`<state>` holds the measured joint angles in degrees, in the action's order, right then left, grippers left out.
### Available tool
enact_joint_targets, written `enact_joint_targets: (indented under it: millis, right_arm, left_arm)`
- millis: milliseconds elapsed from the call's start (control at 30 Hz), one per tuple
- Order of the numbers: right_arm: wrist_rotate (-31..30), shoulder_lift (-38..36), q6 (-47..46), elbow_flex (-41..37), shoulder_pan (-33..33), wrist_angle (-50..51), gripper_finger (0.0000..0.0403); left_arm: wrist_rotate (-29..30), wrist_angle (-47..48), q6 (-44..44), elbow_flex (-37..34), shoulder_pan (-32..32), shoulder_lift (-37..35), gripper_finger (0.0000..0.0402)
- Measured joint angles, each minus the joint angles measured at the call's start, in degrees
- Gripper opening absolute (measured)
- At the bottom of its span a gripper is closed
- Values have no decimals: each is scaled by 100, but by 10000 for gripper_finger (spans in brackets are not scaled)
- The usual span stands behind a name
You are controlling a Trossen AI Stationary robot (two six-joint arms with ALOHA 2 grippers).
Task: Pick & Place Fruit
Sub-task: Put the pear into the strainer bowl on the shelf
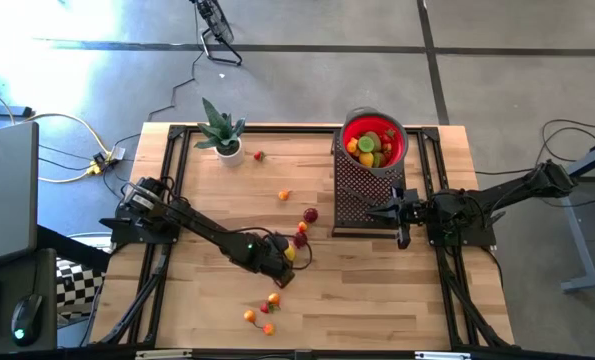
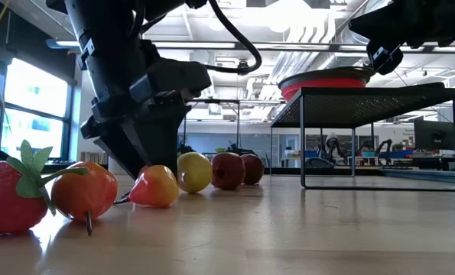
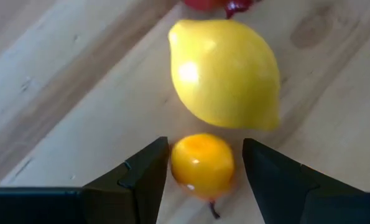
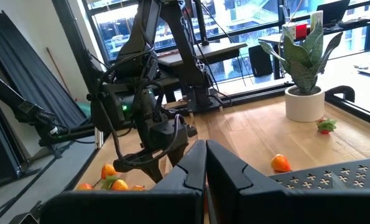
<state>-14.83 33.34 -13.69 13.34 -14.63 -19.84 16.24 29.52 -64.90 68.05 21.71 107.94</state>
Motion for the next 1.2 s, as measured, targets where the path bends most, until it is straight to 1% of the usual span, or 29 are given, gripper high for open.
enact_joint_targets:
  millis: [67, 233, 433, 900, 1000, 1200]
  right_arm:
    - [0, -1, 0, -1, 0, 0, 5]
    - [0, 0, 0, 0, 0, -1, 5]
    - [0, 0, -22, 0, 0, -1, 5]
    - [0, 0, -22, 0, 0, 0, 5]
    - [0, 0, -22, 0, 0, 0, 5]
    - [0, -1, -22, 0, 0, 0, 5]
  left_arm:
    - [115, 7, -5, -4, -1, 2, 205]
    - [143, 4, -7, -4, -4, 4, 205]
    - [-55, 10, 1, -4, -4, 4, 205]
    - [-93, 24, -5, -4, -2, 2, 205]
    - [-98, 35, -3, -2, 0, 2, 196]
    - [-107, 66, -3, -2, 0, 0, 154]
